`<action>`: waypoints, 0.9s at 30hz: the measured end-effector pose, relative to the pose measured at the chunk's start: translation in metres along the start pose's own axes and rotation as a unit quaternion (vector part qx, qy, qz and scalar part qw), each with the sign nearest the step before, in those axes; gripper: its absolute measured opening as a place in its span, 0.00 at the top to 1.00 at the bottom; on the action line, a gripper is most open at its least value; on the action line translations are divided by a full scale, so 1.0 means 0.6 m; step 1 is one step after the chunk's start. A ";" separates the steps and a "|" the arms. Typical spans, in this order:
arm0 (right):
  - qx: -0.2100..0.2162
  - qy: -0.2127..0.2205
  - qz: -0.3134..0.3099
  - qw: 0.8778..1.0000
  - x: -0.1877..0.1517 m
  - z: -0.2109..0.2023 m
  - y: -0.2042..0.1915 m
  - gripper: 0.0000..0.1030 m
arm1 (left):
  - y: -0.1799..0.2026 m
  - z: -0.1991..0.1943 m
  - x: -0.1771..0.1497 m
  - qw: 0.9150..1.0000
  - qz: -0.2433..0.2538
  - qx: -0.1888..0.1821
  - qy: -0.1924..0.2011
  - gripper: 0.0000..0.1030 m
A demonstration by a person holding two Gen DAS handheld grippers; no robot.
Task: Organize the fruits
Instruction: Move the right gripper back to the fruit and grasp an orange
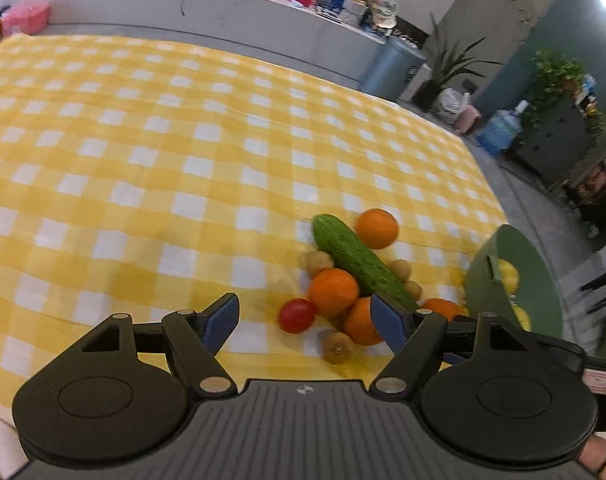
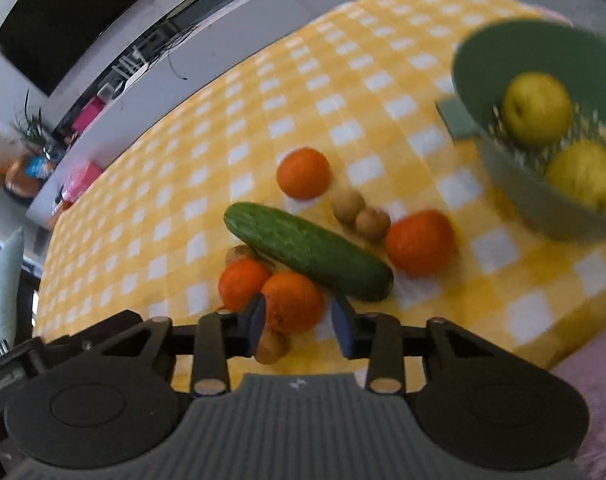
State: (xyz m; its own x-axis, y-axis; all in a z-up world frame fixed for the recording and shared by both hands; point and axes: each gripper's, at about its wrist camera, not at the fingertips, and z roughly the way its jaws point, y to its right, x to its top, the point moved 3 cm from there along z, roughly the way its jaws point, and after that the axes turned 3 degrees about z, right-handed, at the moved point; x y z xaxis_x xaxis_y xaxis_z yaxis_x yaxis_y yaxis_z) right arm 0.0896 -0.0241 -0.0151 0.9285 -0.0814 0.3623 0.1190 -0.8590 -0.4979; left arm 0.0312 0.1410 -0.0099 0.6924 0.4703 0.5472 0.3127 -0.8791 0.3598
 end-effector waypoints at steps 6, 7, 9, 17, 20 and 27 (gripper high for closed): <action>0.020 -0.010 0.040 0.999 -0.006 0.029 0.000 0.66 | -0.011 0.018 -0.009 1.000 -0.004 -0.007 -0.013 0.15; 0.012 -0.009 0.037 0.999 -0.006 0.035 -0.002 0.66 | -0.014 0.021 -0.010 1.000 -0.005 -0.008 -0.016 0.15; -0.003 -0.002 0.035 0.999 -0.006 0.045 -0.006 0.65 | -0.019 0.024 -0.011 1.000 -0.008 -0.005 -0.018 0.15; -0.006 -0.004 0.026 1.000 -0.010 0.040 -0.003 0.65 | -0.030 0.030 -0.017 1.000 -0.014 -0.003 -0.025 0.15; -0.018 -0.008 0.010 1.000 -0.015 0.021 0.000 0.65 | -0.031 0.029 -0.017 1.000 -0.016 -0.004 -0.025 0.15; -0.029 -0.022 0.026 0.999 -0.019 0.010 0.013 0.67 | -0.030 0.030 -0.020 1.000 -0.012 -0.007 -0.028 0.15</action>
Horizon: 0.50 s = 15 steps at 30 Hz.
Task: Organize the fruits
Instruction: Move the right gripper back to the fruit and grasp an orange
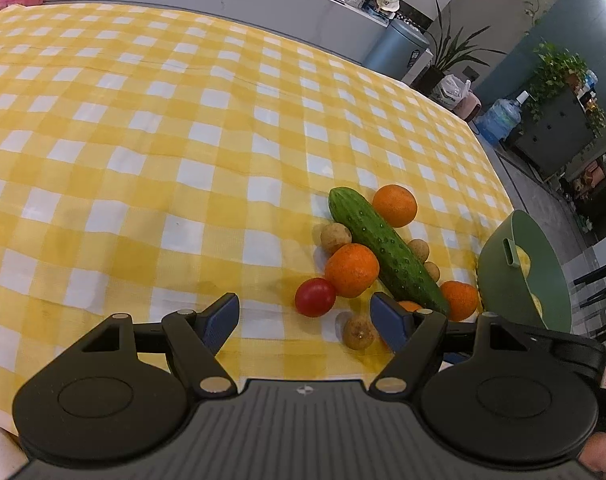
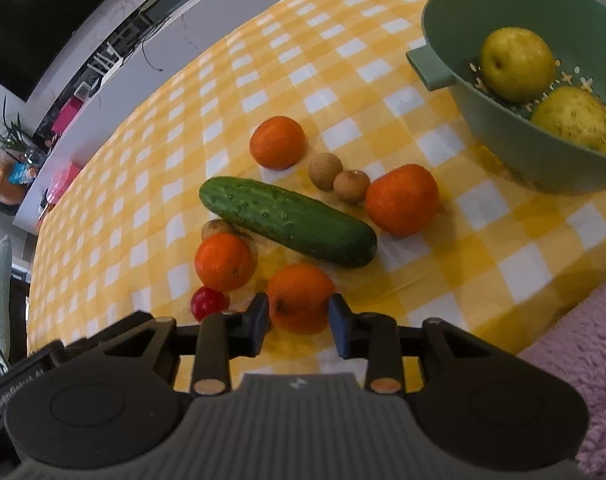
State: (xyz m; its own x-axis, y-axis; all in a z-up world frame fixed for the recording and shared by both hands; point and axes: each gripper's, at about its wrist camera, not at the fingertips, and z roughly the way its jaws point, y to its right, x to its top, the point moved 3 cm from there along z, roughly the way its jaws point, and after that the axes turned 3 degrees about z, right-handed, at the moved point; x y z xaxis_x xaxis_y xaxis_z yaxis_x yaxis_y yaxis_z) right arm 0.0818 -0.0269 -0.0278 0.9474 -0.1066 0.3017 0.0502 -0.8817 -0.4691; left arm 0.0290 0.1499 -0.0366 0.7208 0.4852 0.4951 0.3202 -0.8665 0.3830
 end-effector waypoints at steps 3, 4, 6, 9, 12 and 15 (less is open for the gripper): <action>-0.013 0.008 -0.008 1.000 -0.003 0.013 -0.002 0.60 | -0.001 0.001 0.000 1.000 -0.001 -0.002 -0.001 0.15; -0.014 0.013 -0.007 1.000 -0.003 0.017 -0.001 0.60 | -0.002 0.001 0.000 1.000 -0.002 -0.001 -0.001 0.15; -0.007 0.009 0.002 1.000 -0.002 0.026 0.003 0.59 | -0.004 0.003 -0.001 1.000 -0.004 0.000 -0.002 0.15; -0.004 0.012 0.016 1.000 -0.003 0.035 0.003 0.58 | -0.007 0.007 -0.001 1.000 -0.007 0.000 -0.004 0.15; -0.021 0.032 0.005 0.999 -0.004 0.038 -0.007 0.58 | -0.006 0.010 -0.003 1.000 -0.003 0.008 -0.004 0.15; -0.033 0.043 -0.011 0.998 -0.008 0.040 -0.016 0.58 | -0.004 0.012 -0.004 1.000 0.001 0.015 -0.003 0.15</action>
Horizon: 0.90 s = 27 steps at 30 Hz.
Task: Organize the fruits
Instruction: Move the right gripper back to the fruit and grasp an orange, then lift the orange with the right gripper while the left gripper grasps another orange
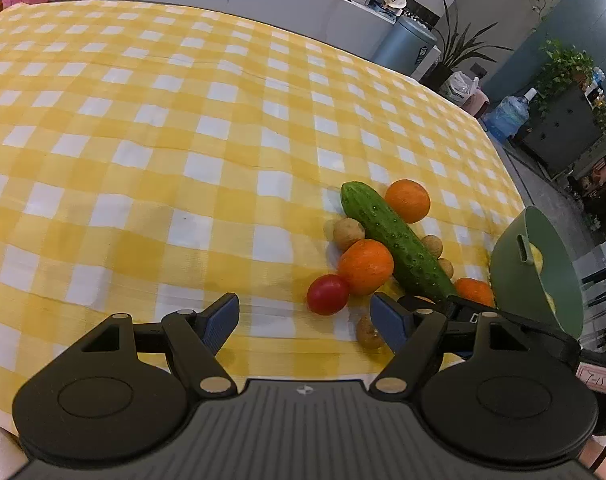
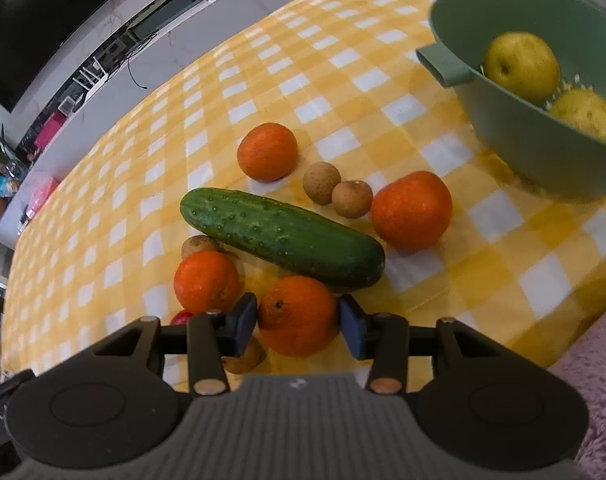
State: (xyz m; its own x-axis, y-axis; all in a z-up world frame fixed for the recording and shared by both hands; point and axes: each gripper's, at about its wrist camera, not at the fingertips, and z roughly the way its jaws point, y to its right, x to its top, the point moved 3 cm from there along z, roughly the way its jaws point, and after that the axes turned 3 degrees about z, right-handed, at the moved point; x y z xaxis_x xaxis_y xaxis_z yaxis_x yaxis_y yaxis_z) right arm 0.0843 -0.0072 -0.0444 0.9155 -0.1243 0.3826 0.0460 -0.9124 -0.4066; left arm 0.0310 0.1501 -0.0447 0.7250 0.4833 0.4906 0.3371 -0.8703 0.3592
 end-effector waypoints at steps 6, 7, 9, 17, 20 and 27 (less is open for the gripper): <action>-0.015 0.016 -0.047 0.999 -0.007 0.003 -0.012 0.59 | 0.011 -0.007 -0.002 0.998 0.048 -0.011 0.044 0.15; -0.012 0.018 -0.050 0.998 -0.008 0.002 -0.011 0.59 | 0.015 -0.012 -0.004 0.996 0.066 -0.016 0.062 0.15; -0.007 0.018 -0.053 0.998 -0.009 0.000 -0.007 0.59 | 0.021 -0.018 -0.006 0.991 0.093 -0.035 0.089 0.15; -0.034 0.017 -0.034 0.999 -0.021 -0.035 0.044 0.59 | 0.085 -0.032 -0.060 0.943 0.272 -0.047 0.188 0.15; -0.034 0.018 -0.028 0.999 -0.020 -0.044 0.054 0.59 | 0.105 -0.018 -0.069 0.937 0.282 -0.029 0.206 0.18; -0.030 0.014 -0.028 0.999 -0.018 -0.039 0.054 0.59 | 0.117 0.029 -0.071 0.939 0.281 0.016 0.198 0.31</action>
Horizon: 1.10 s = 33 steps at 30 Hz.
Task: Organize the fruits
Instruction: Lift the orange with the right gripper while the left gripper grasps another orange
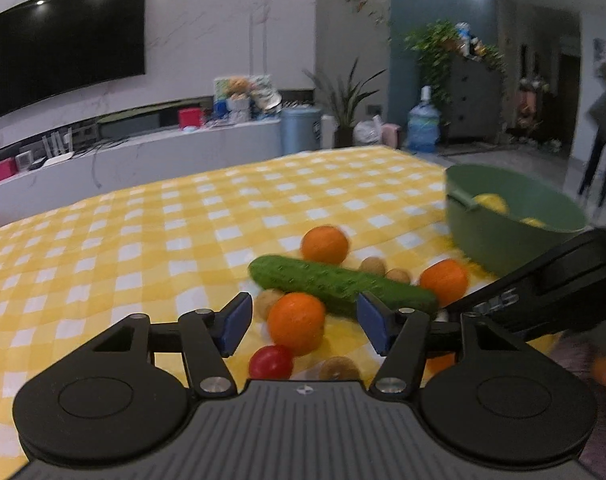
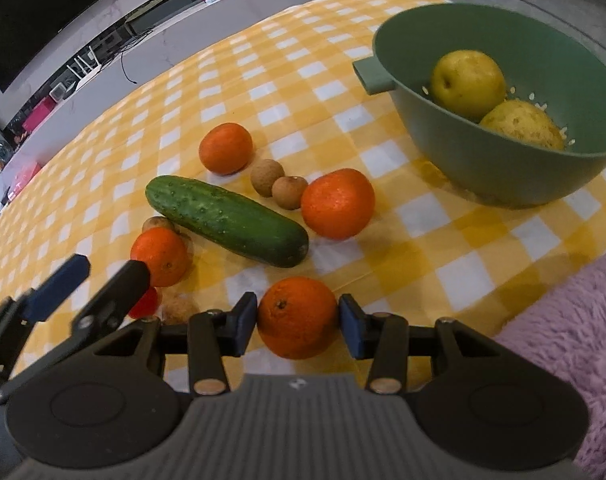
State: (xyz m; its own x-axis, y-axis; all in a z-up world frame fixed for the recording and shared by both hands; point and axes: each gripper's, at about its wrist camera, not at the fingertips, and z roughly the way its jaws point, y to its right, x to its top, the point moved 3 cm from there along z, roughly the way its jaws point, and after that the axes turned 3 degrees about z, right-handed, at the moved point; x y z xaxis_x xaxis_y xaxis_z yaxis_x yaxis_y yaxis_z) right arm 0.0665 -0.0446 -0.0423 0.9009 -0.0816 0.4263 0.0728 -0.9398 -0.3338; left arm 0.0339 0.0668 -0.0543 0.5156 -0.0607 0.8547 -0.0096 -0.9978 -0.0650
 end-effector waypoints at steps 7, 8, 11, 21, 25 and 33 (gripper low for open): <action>0.027 0.006 0.004 1.000 0.003 -0.013 0.005 0.59 | 0.006 0.035 -0.008 0.999 0.018 0.004 -0.045 0.31; 0.030 0.003 0.004 1.000 0.003 -0.012 0.005 0.59 | 0.008 0.040 -0.009 0.998 0.023 0.007 -0.050 0.31; 0.039 -0.005 0.002 0.999 0.004 -0.009 0.005 0.59 | 0.013 0.054 -0.010 0.998 0.028 0.013 -0.060 0.31; 0.043 -0.005 0.002 0.999 0.004 -0.006 0.004 0.59 | 0.001 0.072 -0.016 0.998 -0.010 0.021 -0.056 0.54; 0.047 -0.007 0.004 0.999 0.006 -0.005 0.005 0.59 | -0.014 0.063 -0.015 0.998 -0.047 0.017 -0.050 0.57; 0.081 0.003 -0.026 0.996 0.010 -0.017 -0.011 0.59 | -0.047 0.011 0.009 0.995 -0.095 0.021 0.004 0.57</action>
State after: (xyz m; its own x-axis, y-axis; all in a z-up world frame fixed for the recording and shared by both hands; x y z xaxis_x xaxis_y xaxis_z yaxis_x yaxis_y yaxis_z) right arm 0.0668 -0.0420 -0.0290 0.8914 -0.0374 0.4517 0.1878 -0.8765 -0.4432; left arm 0.0428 0.0949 -0.0515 0.4977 0.1285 0.8578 0.1235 -0.9894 0.0766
